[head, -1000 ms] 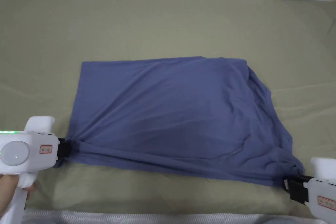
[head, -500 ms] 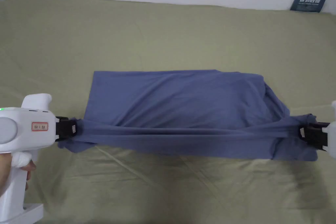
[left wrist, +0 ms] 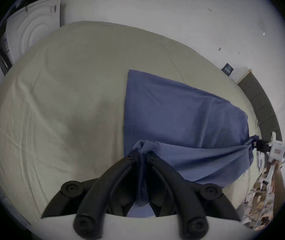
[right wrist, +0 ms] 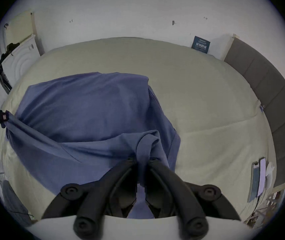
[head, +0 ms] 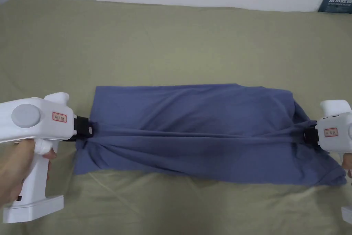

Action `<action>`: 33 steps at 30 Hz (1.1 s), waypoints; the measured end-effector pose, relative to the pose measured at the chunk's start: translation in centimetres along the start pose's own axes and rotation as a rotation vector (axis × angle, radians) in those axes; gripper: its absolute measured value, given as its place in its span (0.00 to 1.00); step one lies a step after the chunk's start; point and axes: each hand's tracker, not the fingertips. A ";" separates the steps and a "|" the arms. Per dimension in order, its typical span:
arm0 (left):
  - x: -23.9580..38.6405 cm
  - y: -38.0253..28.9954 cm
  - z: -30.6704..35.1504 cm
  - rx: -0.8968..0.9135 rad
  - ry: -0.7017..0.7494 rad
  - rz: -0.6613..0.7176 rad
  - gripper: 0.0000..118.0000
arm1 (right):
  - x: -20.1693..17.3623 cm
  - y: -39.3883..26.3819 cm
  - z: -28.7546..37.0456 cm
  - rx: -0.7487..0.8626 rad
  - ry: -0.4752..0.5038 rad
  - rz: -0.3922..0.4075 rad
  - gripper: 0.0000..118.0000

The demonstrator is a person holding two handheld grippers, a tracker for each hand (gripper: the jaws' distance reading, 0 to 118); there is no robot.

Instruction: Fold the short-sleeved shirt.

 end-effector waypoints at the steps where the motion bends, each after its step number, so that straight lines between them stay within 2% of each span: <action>1: 0.3 0.2 -0.4 -0.006 0.011 -0.013 0.08 | 0.1 0.1 -0.2 -0.002 0.000 -0.004 0.06; 5: 1.0 0.0 -1.2 -0.003 0.036 -0.034 0.08 | 0.3 -0.1 -0.4 -0.004 0.003 -0.012 0.08; 6: 1.0 -0.2 -1.1 0.000 0.039 -0.037 0.11 | 0.5 -0.2 -0.3 -0.005 0.012 -0.020 0.18; 7: 1.1 -0.4 -0.9 0.007 0.049 -0.046 0.27 | 0.6 -0.4 0.1 -0.004 0.029 -0.039 0.44; 8: 1.2 -0.7 -0.7 0.022 0.063 -0.056 0.72 | 0.8 -0.7 0.4 0.000 0.025 -0.053 0.89; 9: 1.1 -0.9 -0.5 0.023 0.076 -0.064 0.98 | 1.0 -0.8 0.5 -0.003 0.025 -0.061 1.00; 10: 1.0 -1.1 -0.2 0.029 0.096 -0.070 1.00 | 1.3 -1.5 1.2 -0.011 0.034 -0.068 0.93; 11: 1.0 -1.5 0.9 0.104 0.131 -0.073 0.97 | 1.4 -2.5 2.0 0.043 0.029 -0.072 0.90; 13: 0.9 -2.1 2.2 0.093 0.117 -0.062 0.96 | 2.1 -4.2 2.8 0.052 0.014 -0.111 0.91; 14: 0.7 -2.3 2.9 0.104 0.132 -0.060 0.93 | 2.4 -5.2 3.3 0.060 0.021 -0.125 0.84; 15: 0.6 -2.7 3.5 0.114 0.137 -0.057 0.85 | 2.5 -3.9 4.1 0.063 0.018 -0.126 0.66; 16: 0.6 -3.3 4.3 0.122 0.135 -0.055 0.66 | 2.7 -4.2 4.9 0.078 -0.001 -0.132 0.34; 17: 0.6 -3.9 4.9 0.126 0.138 -0.053 0.19 | 2.9 -4.8 5.5 0.096 -0.009 -0.135 0.01; 18: 0.2 -4.0 5.2 0.128 0.137 -0.053 0.00 | 3.0 -5.2 5.8 0.097 -0.017 -0.137 0.00; 19: 0.2 -4.5 5.4 0.127 0.136 -0.052 0.00 | 3.0 -5.9 6.5 0.110 -0.056 -0.147 0.00; 21: 0.4 -5.3 5.6 0.093 0.124 -0.057 0.00 | 3.5 -6.3 7.1 0.089 0.004 -0.167 0.00; 25: 1.0 -6.3 4.7 0.054 0.097 -0.069 0.06 | 3.2 -8.4 7.3 0.085 -0.009 -0.144 0.00; 26: 1.3 -6.5 4.3 0.048 0.101 -0.069 0.19 | 3.2 -8.6 7.2 0.079 -0.003 -0.141 0.00; 28: 1.6 -6.5 2.8 0.001 0.120 -0.065 0.92 | 3.2 -8.9 7.0 0.070 0.008 -0.151 0.00; 29: 2.0 -6.5 2.6 0.013 0.137 -0.083 1.00 | 3.1 -9.0 6.9 0.067 0.013 -0.150 0.00; 31: 2.3 -7.2 2.1 -0.010 0.194 -0.083 0.94 | 3.1 -9.0 6.6 0.064 0.012 -0.147 0.00; 33: 2.5 -7.5 1.7 -0.019 0.180 -0.074 0.92 | 3.2 -8.9 6.2 0.056 0.016 -0.147 0.00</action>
